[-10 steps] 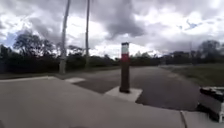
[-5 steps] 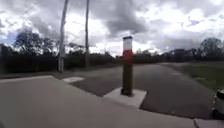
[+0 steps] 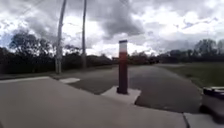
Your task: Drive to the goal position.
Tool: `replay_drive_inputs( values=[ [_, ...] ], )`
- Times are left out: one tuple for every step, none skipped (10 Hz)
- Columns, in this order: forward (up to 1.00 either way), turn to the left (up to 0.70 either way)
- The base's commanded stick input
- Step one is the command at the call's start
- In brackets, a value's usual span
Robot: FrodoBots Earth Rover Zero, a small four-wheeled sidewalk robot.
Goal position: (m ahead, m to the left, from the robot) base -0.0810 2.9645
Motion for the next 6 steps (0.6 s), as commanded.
replay_drive_inputs(
  values=[
    [-0.64, 0.31],
    [-0.52, 0.30],
    [-0.37, 0.29],
    [-0.21, 0.28],
    [-0.02, 0.10],
    [0.00, 0.03]
  ],
)
